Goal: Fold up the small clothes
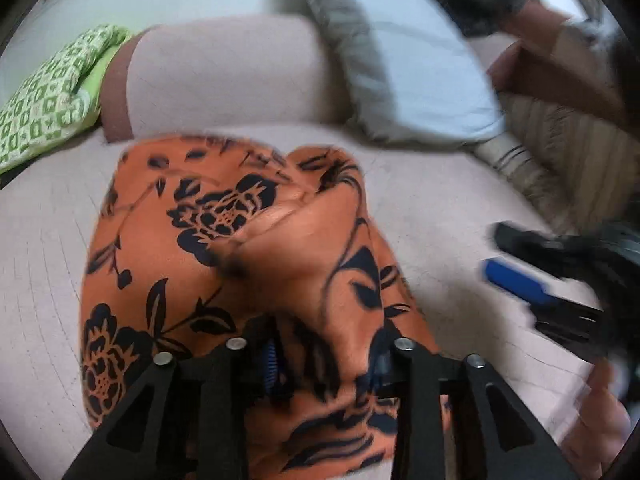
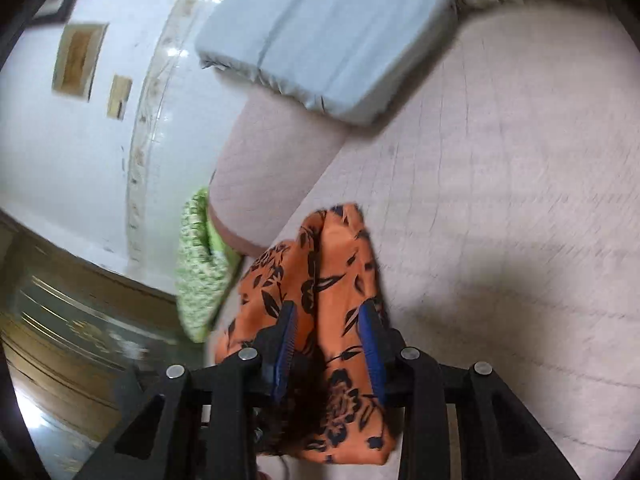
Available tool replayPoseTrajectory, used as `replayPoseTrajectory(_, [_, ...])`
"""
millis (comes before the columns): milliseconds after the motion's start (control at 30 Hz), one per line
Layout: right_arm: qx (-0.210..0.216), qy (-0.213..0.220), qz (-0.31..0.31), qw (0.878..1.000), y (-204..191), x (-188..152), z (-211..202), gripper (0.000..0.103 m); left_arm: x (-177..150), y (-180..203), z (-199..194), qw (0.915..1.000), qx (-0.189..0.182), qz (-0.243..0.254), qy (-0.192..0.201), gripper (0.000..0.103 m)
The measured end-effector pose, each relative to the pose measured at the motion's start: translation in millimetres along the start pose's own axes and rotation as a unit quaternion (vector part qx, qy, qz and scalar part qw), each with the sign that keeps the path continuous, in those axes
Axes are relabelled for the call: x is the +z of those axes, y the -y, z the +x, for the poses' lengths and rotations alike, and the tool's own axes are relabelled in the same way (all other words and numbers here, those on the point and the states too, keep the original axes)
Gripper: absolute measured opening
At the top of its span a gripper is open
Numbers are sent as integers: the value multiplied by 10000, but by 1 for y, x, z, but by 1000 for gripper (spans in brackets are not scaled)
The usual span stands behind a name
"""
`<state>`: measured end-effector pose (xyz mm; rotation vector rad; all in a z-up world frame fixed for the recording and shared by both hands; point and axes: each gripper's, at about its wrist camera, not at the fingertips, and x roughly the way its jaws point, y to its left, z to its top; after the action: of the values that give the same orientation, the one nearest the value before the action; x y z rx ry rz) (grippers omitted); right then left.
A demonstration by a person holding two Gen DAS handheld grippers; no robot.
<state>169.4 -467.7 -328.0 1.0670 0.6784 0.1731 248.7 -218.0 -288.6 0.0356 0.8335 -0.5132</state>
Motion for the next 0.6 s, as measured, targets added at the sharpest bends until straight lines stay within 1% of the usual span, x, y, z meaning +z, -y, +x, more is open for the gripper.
replayPoseTrajectory(33, [80, -98, 74, 9999, 1, 0, 4, 50, -1, -7, -13, 9997, -224, -13, 101, 54])
replayPoseTrajectory(67, [174, -187, 101, 9996, 0, -1, 10, 60, 0, -17, -30, 9986, -447, -79, 254, 64])
replayPoseTrajectory(100, [240, -217, 103, 9994, -2, -3, 15, 63, -1, -28, -48, 9971, -570, -166, 479, 68])
replayPoseTrajectory(133, [317, -240, 83, 9992, -6, -7, 20, 63, -1, -40, -61, 9958, -567, -241, 676, 73])
replayPoseTrajectory(167, [379, -311, 37, 9988, -14, -10, 27, 63, 0, -49, -69, 9954, -488, -295, 766, 74])
replayPoseTrajectory(200, [397, -374, -2, 9985, -20, -13, 33, 63, 1, -63, -73, 9960, -307, -375, 751, 74])
replayPoseTrajectory(267, [318, -456, -96, 9984, -33, -18, 47, 63, 5, -92, -68, 9962, -24, -624, 603, 74])
replayPoseTrajectory(300, [238, -473, -147, 9985, -35, -23, 50, 64, 2, -102, -66, 9955, 43, -776, 549, 74])
replayPoseTrajectory(367, [-25, -495, -239, 9985, -42, -28, 62, 64, -6, -128, -58, 9913, 171, -1278, 262, 74])
replayPoseTrajectory(433, [-80, -506, -207, 9985, -43, -32, 70, 65, -14, -150, -45, 9853, 206, -1692, -107, 73])
replayPoseTrajectory(467, [-75, -478, -146, 9987, -45, -32, 73, 65, -18, -159, -38, 9828, 281, -1796, -323, 73])
replayPoseTrajectory(500, [-90, -414, -134, 9990, -47, -32, 72, 65, -22, -164, -35, 9817, 319, -1826, -442, 73])
replayPoseTrajectory(533, [-144, -310, -184, 9992, -51, -32, 71, 67, -24, -165, -31, 9813, 299, -1832, -504, 73])
replayPoseTrajectory(600, [-389, -102, -486, 9980, -66, -34, 69, 68, -25, -165, -27, 9820, 238, -1780, -579, 73])
